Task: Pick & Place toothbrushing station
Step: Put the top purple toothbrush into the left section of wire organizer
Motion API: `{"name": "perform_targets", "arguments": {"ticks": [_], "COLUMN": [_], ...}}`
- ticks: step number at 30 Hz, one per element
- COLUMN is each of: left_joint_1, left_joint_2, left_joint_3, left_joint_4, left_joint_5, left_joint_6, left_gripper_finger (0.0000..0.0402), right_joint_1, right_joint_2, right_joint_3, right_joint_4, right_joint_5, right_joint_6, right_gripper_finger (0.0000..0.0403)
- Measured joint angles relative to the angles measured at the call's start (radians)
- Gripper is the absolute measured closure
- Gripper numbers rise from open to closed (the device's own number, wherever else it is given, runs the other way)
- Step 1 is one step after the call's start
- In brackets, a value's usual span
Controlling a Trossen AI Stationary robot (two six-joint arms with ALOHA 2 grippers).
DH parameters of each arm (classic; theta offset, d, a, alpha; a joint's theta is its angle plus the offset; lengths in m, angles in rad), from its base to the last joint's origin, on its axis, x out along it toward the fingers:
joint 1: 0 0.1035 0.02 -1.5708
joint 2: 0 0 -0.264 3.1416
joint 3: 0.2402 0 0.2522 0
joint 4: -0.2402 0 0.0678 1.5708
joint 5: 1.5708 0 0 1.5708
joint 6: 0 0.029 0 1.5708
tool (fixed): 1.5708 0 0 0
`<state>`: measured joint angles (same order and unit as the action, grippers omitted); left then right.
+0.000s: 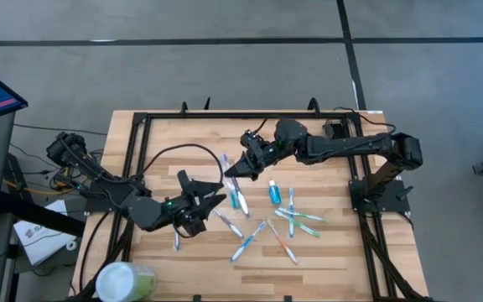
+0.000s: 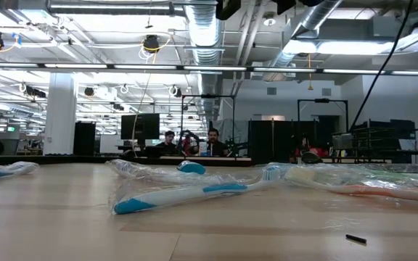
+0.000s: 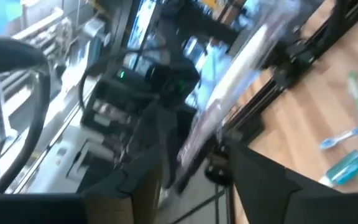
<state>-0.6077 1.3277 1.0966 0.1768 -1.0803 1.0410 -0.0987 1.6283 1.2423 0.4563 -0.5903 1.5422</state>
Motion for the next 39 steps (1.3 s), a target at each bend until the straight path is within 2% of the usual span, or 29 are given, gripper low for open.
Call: {"name": "perform_targets", "arguments": {"ticks": [3,6,14,17,21,26,28,34,39], "left_joint_1": [-0.009,-0.009,0.006,0.022,0.070,0.177,0.218,0.283,0.338], "left_joint_2": [0.000,-0.006,-0.056,-0.103,-0.164,-0.187,-0.178,-0.154,-0.154], "left_joint_3": [0.000,0.000,0.000,0.000,0.000,0.000,0.000,0.000,0.000], "left_joint_4": [0.000,-0.003,0.001,0.006,0.006,0.001,0.003,0.000,0.005], "left_joint_5": [-0.094,-0.163,-0.191,-0.127,0.030,0.360,0.444,0.498,0.595], "left_joint_6": [-0.025,-0.134,-0.539,-0.713,-0.956,-1.216,-1.281,-1.336,-1.395], "left_gripper_finger": [0.0212,0.0211,0.0224,0.0230,0.0239,0.0250,0.0254,0.0264,0.0266], "right_joint_1": [-0.016,-0.038,-0.085,-0.098,-0.111,-0.113,-0.111,-0.096,-0.065], "right_joint_2": [-0.016,-0.045,-0.149,-0.192,-0.248,-0.315,-0.336,-0.378,-0.417], "right_joint_3": [-0.001,0.000,0.000,0.000,0.000,0.001,0.001,0.001,0.002], "right_joint_4": [-0.015,-0.014,-0.187,-0.243,-0.283,-0.348,-0.368,-0.430,-0.493], "right_joint_5": [0.001,0.015,0.108,0.167,0.228,0.301,0.313,0.356,0.493], "right_joint_6": [-0.022,-0.064,-0.251,-0.320,-0.427,-0.524,-0.532,-0.564,-0.609], "right_gripper_finger": [0.0394,0.0393,0.0394,0.0392,0.0389,0.0394,0.0394,0.0393,0.0394]}}
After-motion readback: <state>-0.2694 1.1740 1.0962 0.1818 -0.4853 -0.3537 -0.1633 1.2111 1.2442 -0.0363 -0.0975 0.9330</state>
